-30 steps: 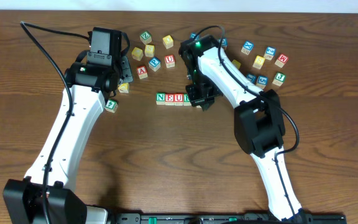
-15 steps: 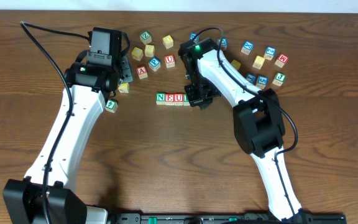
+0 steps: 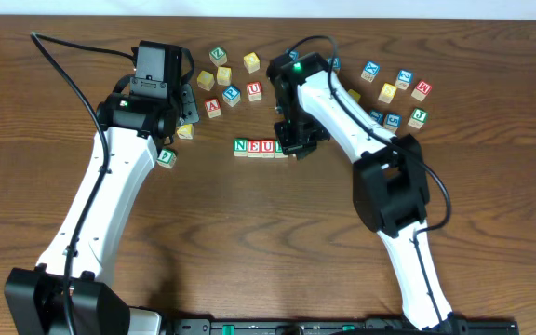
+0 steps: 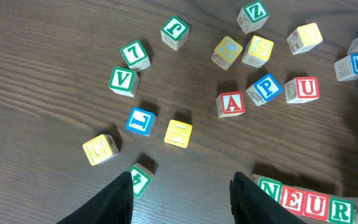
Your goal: Spell out NEURIPS
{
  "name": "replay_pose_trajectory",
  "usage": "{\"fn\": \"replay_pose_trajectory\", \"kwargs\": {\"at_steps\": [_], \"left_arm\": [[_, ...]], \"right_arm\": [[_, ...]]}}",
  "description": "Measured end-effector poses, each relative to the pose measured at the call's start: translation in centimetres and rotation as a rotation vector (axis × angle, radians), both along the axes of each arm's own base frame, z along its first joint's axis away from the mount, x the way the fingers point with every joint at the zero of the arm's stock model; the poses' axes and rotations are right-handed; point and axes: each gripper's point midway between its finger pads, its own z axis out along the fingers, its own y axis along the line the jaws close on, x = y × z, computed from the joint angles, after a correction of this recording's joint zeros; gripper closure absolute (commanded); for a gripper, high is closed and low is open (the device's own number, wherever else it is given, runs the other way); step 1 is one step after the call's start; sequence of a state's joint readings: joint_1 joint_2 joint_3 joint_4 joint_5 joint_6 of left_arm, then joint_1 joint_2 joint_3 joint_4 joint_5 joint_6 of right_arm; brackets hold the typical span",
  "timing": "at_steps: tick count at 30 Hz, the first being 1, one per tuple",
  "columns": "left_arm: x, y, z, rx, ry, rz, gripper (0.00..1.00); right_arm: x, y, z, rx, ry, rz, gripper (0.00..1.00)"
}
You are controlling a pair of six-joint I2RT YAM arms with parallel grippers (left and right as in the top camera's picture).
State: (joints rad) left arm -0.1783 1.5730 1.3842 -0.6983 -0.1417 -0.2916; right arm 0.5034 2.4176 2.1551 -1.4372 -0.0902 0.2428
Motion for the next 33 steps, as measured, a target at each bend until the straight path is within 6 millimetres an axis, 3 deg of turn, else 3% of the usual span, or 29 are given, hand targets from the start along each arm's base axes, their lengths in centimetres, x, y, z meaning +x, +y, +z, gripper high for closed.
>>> {"fn": "replay_pose_trajectory", "kwargs": {"at_steps": [6,9,14,19,23,33], "left_arm": [[0.0,0.0,0.0,0.0,0.0,0.0,0.5],[0.0,0.0,0.0,0.0,0.0,0.0,0.5],[0.0,0.0,0.0,0.0,0.0,0.0,0.5],[0.0,0.0,0.0,0.0,0.0,0.0,0.5],[0.0,0.0,0.0,-0.001,-0.001,0.0,0.5],[0.0,0.0,0.0,0.0,-0.001,0.0,0.5]], "right_arm": [[3.2,-1.3,3.4,0.07,-0.127,-0.07,0.99],[5.1,-2.3,3.3,0.092,-0.177,-0.113,0.99],[6.5,-2.8,1.9,0.106,-0.214,-0.15,0.99],[6.6,-2.0,-0.3,0.118,-0.229,-0.16,0.99],[5.6,-2.0,-2.3,0.113,-0.2,-0.161,0.99],[4.5,-2.2,-2.6,0.097,-0.159,-0.162,0.99]]}}
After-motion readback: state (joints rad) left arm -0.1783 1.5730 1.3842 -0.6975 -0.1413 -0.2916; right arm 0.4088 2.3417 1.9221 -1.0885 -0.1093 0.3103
